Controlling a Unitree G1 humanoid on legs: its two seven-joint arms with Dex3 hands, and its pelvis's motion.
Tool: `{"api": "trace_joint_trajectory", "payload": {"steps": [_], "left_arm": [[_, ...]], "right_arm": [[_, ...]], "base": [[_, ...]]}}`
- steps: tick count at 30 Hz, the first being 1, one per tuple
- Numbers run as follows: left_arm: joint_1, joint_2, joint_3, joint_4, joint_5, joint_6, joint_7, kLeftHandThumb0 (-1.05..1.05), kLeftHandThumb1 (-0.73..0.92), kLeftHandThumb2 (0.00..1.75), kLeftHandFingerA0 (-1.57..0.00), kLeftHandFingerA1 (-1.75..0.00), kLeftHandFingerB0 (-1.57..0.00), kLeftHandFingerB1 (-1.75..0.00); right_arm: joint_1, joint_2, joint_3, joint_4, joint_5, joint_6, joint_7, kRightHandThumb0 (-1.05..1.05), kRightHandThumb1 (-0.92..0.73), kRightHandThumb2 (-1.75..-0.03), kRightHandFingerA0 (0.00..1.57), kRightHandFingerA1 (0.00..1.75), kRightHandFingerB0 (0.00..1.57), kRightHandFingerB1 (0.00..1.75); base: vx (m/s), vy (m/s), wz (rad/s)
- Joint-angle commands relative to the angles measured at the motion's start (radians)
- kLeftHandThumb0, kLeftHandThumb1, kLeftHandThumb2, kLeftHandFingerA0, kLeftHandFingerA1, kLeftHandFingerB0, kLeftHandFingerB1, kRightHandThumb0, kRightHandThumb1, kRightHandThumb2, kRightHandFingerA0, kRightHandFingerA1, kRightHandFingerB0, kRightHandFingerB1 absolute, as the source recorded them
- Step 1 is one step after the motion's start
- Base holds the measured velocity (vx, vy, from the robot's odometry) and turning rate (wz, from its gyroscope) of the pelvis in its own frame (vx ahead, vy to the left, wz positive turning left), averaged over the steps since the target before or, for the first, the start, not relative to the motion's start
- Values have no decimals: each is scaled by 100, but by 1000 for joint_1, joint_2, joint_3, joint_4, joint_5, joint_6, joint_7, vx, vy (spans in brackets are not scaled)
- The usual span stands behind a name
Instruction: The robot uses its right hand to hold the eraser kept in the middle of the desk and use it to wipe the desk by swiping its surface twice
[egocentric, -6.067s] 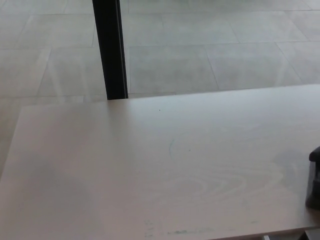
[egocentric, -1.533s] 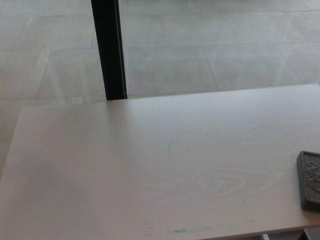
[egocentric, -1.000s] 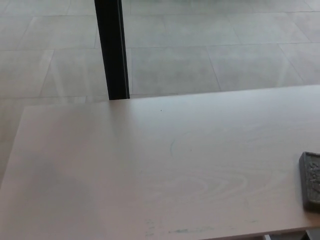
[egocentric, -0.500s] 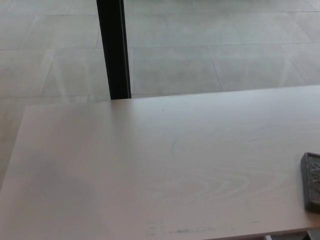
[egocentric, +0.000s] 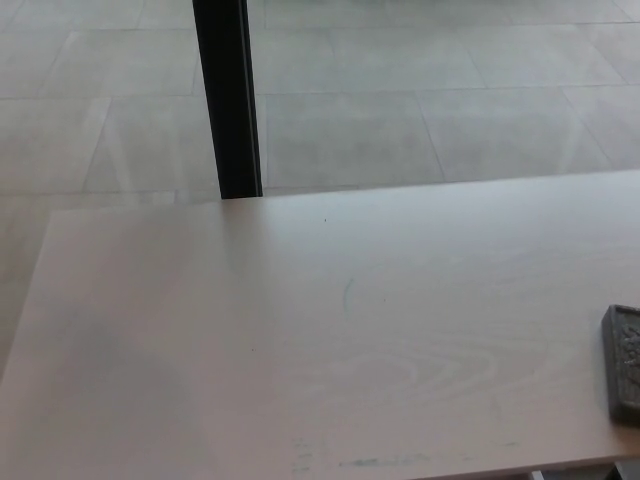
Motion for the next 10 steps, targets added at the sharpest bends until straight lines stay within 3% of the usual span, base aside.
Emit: {"api": "trace_joint_trajectory", "payload": {"steps": [1, 4, 5, 6, 7, 10], "left_arm": [[-2, 7, 8, -8, -4, 30, 24, -49, 77, 64, -58, -92, -39, -63], [24, 12, -6, -23, 9, 21, 1, -51, 78, 64, -58, -90, -37, -62], [19, 16, -4, -8, 5, 19, -6, -52, 78, 64, -58, -92, -39, -64], [18, 17, -2, -4, 1, 15, -10, -53, 55, 102, -68, -91, -41, -69], [30, 13, 2, -6, 0, 10, -7, -54, 75, 64, -59, -97, -43, -67], [20, 17, 5, 24, -2, 0, -18, -51, 75, 66, -58, -90, -36, -63]], "right_arm": [[1, -5, 8, -1, 13, 6, -29, -64, -71, -60, 95, 103, 54, 78], [23, -3, 24, -5, 7, 9, -12, -64, -72, -61, 92, 99, 50, 76], [28, 3, 23, -17, 13, 12, -16, -64, -70, -60, 94, 99, 55, 80], [29, 3, 25, -19, 14, 10, -16, -64, -70, -60, 92, 101, 55, 79], [36, 2, 22, -14, 17, 10, -14, -64, -69, -60, 93, 100, 53, 78], [41, -2, 41, -11, 4, 4, -6, -65, -70, -61, 90, 98, 51, 78]], "base": [[0, 0, 0], [0, 0, 0], [0, 0, 0], [0, 0, 0], [0, 0, 0], [0, 0, 0]]}}
